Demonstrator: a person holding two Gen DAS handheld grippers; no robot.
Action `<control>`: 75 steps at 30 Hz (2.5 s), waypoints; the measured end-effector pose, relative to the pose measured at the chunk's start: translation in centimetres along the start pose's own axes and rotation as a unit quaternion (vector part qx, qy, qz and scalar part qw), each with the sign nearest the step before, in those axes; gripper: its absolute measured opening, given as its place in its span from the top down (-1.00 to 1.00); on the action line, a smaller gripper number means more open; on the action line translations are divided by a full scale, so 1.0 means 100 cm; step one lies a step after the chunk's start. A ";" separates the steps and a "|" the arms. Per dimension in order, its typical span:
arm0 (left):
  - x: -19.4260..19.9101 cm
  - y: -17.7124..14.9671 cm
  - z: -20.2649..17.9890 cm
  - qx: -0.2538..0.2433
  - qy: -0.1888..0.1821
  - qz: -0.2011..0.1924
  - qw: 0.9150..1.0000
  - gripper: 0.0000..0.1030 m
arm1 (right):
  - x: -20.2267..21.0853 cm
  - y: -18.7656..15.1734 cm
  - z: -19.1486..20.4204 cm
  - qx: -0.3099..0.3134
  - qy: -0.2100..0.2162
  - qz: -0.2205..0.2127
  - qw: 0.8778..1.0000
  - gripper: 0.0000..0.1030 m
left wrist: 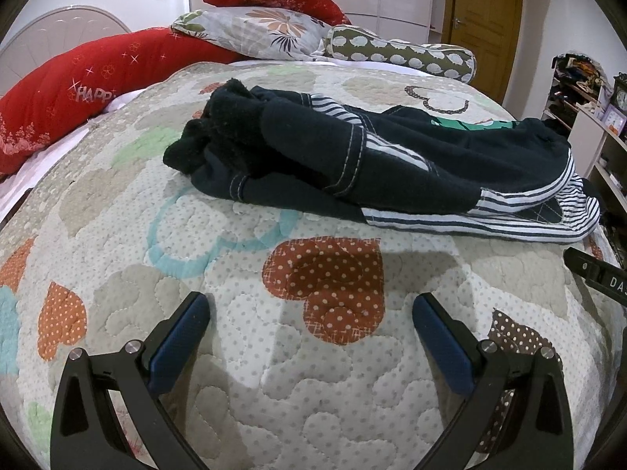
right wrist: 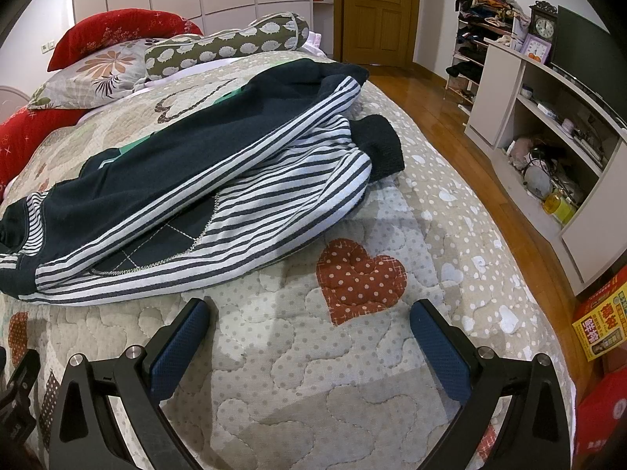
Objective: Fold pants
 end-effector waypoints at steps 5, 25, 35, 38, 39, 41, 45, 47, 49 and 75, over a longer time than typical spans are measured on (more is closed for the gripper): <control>0.000 -0.002 -0.001 0.001 0.000 -0.001 1.000 -1.00 | 0.000 0.000 0.000 0.000 0.000 0.000 1.000 -1.00; -0.001 -0.004 -0.001 0.005 -0.008 -0.006 1.000 -1.00 | -0.001 0.000 0.000 0.000 0.000 0.000 1.000 -1.00; -0.002 -0.005 -0.003 0.007 -0.010 -0.007 1.000 -1.00 | 0.000 0.000 0.000 0.000 0.000 0.000 1.000 -1.00; -0.001 -0.006 -0.003 0.007 -0.009 -0.008 1.000 -1.00 | 0.000 0.000 0.001 0.000 0.000 0.000 1.000 -1.00; -0.002 -0.006 -0.004 0.006 -0.009 -0.007 1.000 -1.00 | 0.000 0.000 0.001 0.000 0.000 0.000 1.000 -1.00; -0.002 -0.006 -0.004 0.006 -0.008 -0.008 1.000 -1.00 | 0.000 0.000 0.000 0.000 0.000 0.000 1.000 -1.00; -0.002 -0.006 -0.004 0.008 -0.011 -0.009 1.000 -1.00 | 0.000 0.000 0.001 0.000 0.000 0.000 1.000 -1.00; -0.001 -0.006 -0.004 0.009 -0.013 -0.009 1.000 -1.00 | 0.000 0.000 0.000 0.000 0.000 0.000 1.000 -1.00; -0.001 -0.005 -0.004 0.010 -0.015 -0.010 1.000 -1.00 | 0.000 0.000 0.000 0.000 0.000 0.000 1.000 -1.00; 0.022 0.055 0.059 0.136 -0.049 0.065 0.987 -1.00 | 0.000 0.001 -0.003 0.001 -0.002 0.001 1.000 -1.00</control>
Point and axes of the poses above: each gripper's, at about its wrist camera, not at the fingertips, and x roughly against the way its jaws point, z to its left, y to its top, the point moved 5 cm from there along -x, roughly the way its jaws point, and after that the axes turned 11 degrees about x, right-handed, at the moved point
